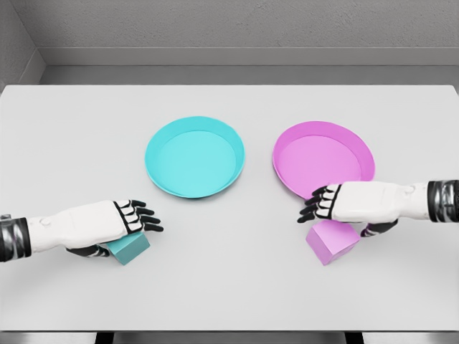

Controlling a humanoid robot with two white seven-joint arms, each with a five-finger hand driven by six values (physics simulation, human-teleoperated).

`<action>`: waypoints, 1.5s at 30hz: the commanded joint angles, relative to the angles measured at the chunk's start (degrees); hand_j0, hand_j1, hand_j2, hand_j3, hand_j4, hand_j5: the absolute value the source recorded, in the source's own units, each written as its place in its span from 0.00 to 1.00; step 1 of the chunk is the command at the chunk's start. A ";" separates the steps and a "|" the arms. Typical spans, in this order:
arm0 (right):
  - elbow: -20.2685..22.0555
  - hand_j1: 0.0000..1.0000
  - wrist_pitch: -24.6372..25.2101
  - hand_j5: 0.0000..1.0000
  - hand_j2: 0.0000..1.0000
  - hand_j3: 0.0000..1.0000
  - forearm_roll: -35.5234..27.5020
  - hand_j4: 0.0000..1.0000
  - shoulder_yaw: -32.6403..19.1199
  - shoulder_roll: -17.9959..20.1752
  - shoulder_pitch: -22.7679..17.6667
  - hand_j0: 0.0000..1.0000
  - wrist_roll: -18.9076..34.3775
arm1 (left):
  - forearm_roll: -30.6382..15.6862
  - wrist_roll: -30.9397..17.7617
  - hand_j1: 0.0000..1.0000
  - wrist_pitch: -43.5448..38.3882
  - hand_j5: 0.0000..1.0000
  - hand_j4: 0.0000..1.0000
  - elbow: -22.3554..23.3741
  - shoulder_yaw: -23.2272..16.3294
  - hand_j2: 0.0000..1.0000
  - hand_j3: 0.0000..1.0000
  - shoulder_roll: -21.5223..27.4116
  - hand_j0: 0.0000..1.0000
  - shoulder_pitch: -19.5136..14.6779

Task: Place the blocks in the corresponding plates according to their colors

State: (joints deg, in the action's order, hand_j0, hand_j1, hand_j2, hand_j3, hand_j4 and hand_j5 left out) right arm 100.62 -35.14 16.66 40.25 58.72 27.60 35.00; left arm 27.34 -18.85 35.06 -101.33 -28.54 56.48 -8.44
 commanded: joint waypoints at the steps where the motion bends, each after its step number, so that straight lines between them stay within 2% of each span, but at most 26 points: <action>1: 0.02 1.00 0.14 1.00 1.00 1.00 -0.31 1.00 1.24 -0.27 0.09 1.00 0.00 | -0.36 -0.31 0.93 -0.06 0.93 0.93 -0.01 -0.11 0.93 0.93 0.04 0.93 -0.09; 6: 0.02 1.00 0.14 1.00 1.00 1.00 -0.31 1.00 1.68 -0.18 0.00 1.00 0.00 | -0.27 -1.10 0.71 -0.06 0.71 0.71 -0.01 -0.11 0.71 0.71 0.47 0.71 -0.18; 7: 0.02 1.00 0.14 1.00 1.00 1.00 -0.31 1.00 1.76 0.08 0.00 1.00 0.00 | -0.27 -1.10 0.62 -0.06 0.62 0.62 -0.01 -0.11 0.62 0.62 0.91 0.62 -0.96; 13: 0.02 1.00 0.14 1.00 1.00 1.00 -0.31 1.00 2.20 0.44 0.00 1.00 0.00 | -0.18 -1.02 0.49 -0.06 0.49 0.49 -0.01 -0.02 0.49 0.49 0.91 0.49 -1.14; 15: 0.02 1.00 0.14 1.00 1.00 1.00 -0.31 1.00 2.47 0.44 0.00 1.00 0.00 | -0.27 -0.66 0.48 -0.06 0.48 0.48 -0.01 -0.02 0.48 0.48 1.00 0.48 -1.14; 16: 0.02 0.95 0.14 0.95 0.95 0.95 -0.31 0.95 2.38 0.44 0.00 0.95 0.00 | -0.36 -0.58 0.47 -0.06 0.47 0.47 -0.01 -0.02 0.47 0.47 1.09 0.47 -1.23; 18: 0.02 0.73 0.14 0.73 0.73 0.73 -0.31 0.73 2.47 0.44 0.00 0.73 0.00 | -0.45 -0.49 0.47 -0.06 0.47 0.47 0.17 0.07 0.47 0.47 1.35 0.47 -1.41; 20: 0.02 0.67 0.14 0.67 0.67 0.67 -0.31 0.67 2.38 0.35 0.00 0.67 0.00 | -0.62 -0.40 0.47 -0.06 0.47 0.47 0.17 0.07 0.47 0.47 1.35 0.47 -2.11; 22: -0.07 0.67 0.14 0.67 0.67 0.67 -0.31 0.67 2.38 0.35 0.00 0.67 0.00 | -0.89 -0.40 0.48 -0.06 0.48 0.48 0.25 1.03 0.48 0.48 1.27 0.48 -2.29; 30: -0.07 0.67 0.14 0.67 0.67 0.67 -0.31 0.67 2.29 0.17 0.44 0.67 0.00 | -0.80 -0.84 0.48 -0.06 0.48 0.48 0.61 1.12 0.48 0.48 0.13 0.48 -7.38; 41: -0.07 0.66 0.14 0.66 0.66 0.66 -1.36 0.66 1.59 -0.88 3.43 0.66 0.00 | 1.31 -1.10 0.47 -0.06 0.47 0.47 2.19 0.95 0.47 0.47 -7.70 0.47 -14.24; 44: -0.07 0.66 0.14 0.66 0.66 0.66 -2.07 0.66 1.59 -0.88 3.96 0.66 0.00 | 2.81 -1.10 0.47 -0.06 0.47 0.47 4.38 1.12 0.47 0.47 -10.33 0.47 -15.91; 45: -0.07 0.66 0.14 0.66 0.66 0.66 -2.24 0.66 1.59 -0.88 4.04 0.66 0.00 | 3.16 -1.10 0.47 -0.06 0.47 0.47 4.91 0.95 0.47 0.47 -10.77 0.47 -17.49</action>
State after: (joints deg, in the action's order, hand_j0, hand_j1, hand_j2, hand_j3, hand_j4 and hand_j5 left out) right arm 100.53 -35.15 15.23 41.89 57.83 31.64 35.02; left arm 30.13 -20.00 35.10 -97.60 -27.56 47.13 -26.19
